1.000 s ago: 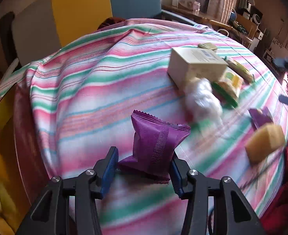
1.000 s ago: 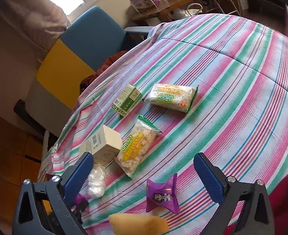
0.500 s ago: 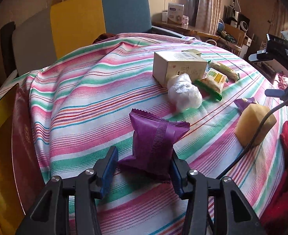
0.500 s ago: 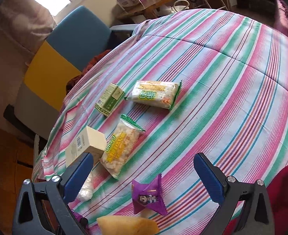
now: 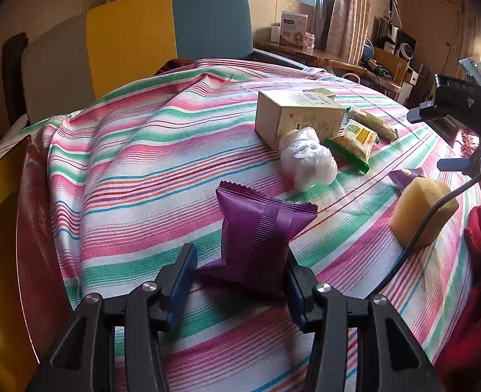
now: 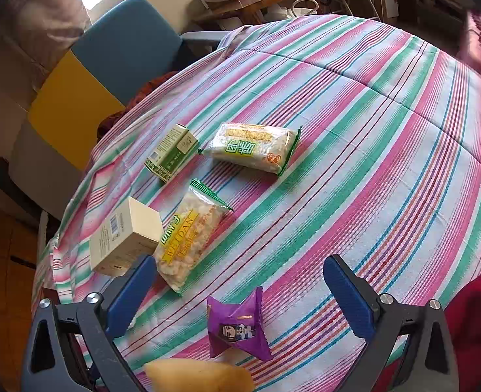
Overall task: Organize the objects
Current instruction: 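Lift the purple packet with the left gripper while the right grasps a WEIDAN snack bag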
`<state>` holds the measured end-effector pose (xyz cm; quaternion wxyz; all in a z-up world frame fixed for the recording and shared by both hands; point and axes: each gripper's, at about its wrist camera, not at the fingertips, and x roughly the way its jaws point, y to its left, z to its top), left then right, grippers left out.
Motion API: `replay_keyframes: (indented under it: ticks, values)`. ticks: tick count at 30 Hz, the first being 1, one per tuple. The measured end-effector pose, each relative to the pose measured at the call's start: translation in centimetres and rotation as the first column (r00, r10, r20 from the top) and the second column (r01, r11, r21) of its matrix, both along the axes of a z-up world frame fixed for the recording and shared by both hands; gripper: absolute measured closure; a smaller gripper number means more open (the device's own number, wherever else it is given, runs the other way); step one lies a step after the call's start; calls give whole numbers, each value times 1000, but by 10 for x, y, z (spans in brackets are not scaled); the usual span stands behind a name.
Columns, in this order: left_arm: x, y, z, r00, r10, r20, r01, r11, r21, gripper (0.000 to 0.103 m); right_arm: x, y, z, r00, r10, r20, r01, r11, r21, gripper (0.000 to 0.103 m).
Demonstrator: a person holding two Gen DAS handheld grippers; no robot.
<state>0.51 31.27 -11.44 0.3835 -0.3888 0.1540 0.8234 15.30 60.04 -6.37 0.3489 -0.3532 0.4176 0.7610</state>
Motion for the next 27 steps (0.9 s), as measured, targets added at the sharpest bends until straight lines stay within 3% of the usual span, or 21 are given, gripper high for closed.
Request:
replay_keyframes:
  ticks: [10, 15, 19, 22, 26, 27]
  values:
    - [-1, -3, -1, 1000, -1, 14, 1, 1000, 22, 52, -20, 5, -5, 999, 21, 36, -21, 999, -26, 4]
    - [-3, -3, -1, 1000, -1, 22, 1, 1000, 31, 52, -62, 19, -20, 994, 25, 104, -18, 997, -71, 15]
    - [-3, -3, -1, 1000, -2, 22, 1, 1000, 31, 52, -91, 27, -35, 993, 10, 122, 3, 995, -102, 15]
    - [-3, -4, -1, 1000, -2, 23, 1, 999, 33, 52, -107, 24, -36, 978, 45, 202, -35, 998, -52, 14]
    - [-3, -3, -1, 1000, -2, 22, 1, 999, 33, 52, -119, 8, -33, 923, 205, 327, -223, 975, 20, 53]
    - [-3, -3, -2, 1000, -1, 20, 1, 1000, 30, 52, -118, 4, -33, 904, 248, 348, -275, 961, 31, 54]
